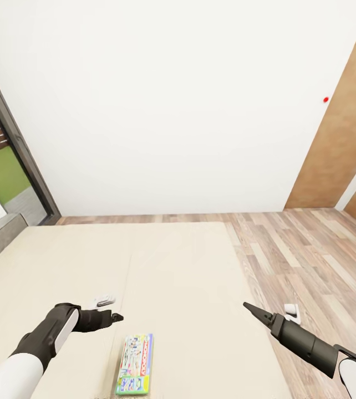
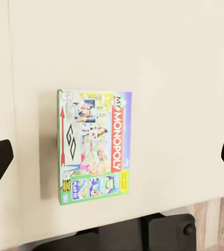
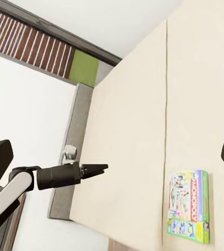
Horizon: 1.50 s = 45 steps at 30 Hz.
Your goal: Put all the toys in the child's room - the three board games (two on the bed and one on the table), the two jigsaw puzzles on the table, and the tennis ball on the table - inside the toy box on the table in the child's room.
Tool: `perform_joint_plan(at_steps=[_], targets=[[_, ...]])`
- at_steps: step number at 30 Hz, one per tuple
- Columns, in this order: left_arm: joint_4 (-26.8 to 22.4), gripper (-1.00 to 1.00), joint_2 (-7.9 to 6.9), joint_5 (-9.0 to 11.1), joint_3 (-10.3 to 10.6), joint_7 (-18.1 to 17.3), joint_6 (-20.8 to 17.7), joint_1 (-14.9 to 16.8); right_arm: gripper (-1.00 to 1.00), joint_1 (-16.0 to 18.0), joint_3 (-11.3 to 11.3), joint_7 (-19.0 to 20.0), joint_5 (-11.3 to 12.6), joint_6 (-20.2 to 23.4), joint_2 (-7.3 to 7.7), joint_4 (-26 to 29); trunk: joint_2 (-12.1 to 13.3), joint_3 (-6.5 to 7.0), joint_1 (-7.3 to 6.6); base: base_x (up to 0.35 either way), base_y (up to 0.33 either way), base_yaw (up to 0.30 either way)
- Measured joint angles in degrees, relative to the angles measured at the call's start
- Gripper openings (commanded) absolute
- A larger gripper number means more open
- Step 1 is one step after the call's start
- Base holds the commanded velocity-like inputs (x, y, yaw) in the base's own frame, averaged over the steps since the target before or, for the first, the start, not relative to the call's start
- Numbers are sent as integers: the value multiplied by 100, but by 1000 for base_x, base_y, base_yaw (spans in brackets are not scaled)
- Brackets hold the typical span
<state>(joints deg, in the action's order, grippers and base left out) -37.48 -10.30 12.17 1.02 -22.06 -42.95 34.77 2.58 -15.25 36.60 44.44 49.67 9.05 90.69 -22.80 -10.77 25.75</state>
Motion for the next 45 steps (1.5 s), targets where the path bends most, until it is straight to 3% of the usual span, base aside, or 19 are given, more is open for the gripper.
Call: perform_joint_plan(at_steps=[45], targets=[[0, 100, -3, -1, 9, -360, 35, 0, 100, 0, -176, 44, 19, 9, 4, -15, -1, -421, 0, 0, 0, 0]])
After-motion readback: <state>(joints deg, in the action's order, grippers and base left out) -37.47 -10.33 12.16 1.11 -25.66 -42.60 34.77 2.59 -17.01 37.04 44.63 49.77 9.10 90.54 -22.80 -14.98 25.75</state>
